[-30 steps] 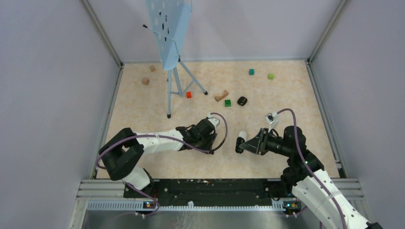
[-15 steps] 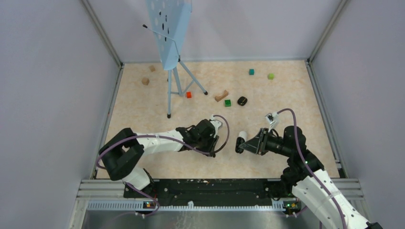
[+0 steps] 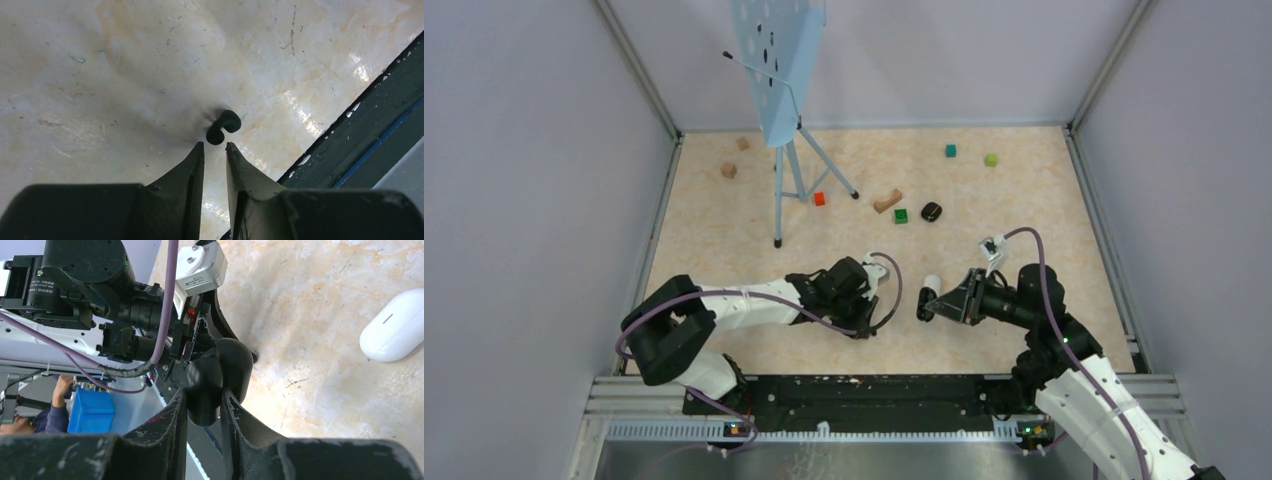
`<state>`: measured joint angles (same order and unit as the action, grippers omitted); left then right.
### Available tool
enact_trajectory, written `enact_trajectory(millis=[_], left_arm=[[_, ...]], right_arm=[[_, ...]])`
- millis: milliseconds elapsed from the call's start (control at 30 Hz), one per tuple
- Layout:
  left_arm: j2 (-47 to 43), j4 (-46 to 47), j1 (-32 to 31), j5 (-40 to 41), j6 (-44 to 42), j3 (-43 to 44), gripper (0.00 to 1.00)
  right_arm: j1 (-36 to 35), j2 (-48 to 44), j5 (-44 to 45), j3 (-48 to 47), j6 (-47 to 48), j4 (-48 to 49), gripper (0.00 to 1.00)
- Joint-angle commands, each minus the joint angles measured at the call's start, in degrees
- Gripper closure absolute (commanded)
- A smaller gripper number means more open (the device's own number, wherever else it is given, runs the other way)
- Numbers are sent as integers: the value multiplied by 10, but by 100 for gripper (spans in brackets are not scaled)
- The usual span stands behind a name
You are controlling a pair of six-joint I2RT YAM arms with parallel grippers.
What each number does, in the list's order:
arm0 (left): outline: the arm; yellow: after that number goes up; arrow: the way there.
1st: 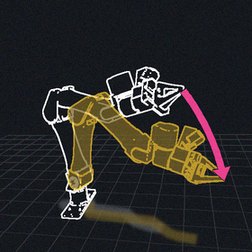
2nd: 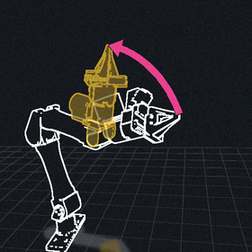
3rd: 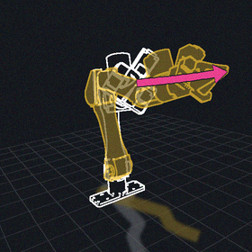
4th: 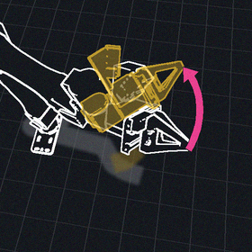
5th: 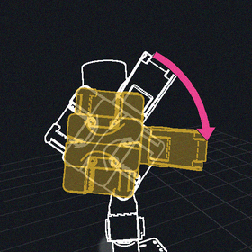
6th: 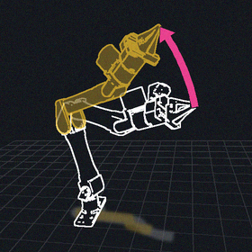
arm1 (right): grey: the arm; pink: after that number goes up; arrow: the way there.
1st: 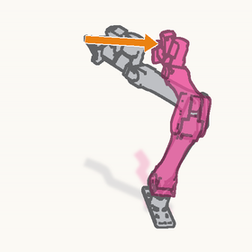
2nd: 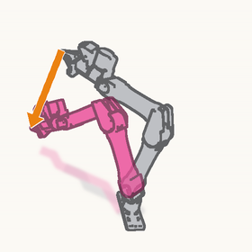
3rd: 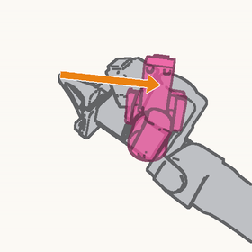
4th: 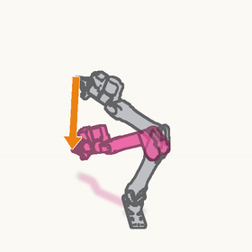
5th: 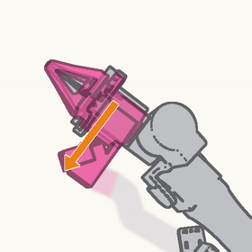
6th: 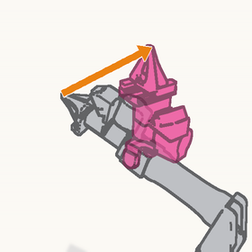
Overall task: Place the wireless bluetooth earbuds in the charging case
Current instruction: Pick up the right earbud from the center of the board.
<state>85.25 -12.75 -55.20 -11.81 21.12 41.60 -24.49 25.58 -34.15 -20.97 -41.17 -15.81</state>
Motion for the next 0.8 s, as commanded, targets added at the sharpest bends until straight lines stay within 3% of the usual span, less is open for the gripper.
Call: enact_trajectory(millis=[0,167,367,567,767], left_arm=[[-22,30,-2,-30,5,-9,74],[-15,41,-2,-37,4,-8,75],[-23,15,-2,-25,-5,11,66],[-32,-3,-1,21,-35,31,65],[9,19,10,17,-67,43,67]], right_arm=[[5,-1,0,-3,-3,19,100],[5,-8,1,-3,-2,11,100],[5,-16,5,-3,-3,1,100],[5,-18,5,-3,-2,-1,100],[6,-19,6,-3,-2,-4,100]])
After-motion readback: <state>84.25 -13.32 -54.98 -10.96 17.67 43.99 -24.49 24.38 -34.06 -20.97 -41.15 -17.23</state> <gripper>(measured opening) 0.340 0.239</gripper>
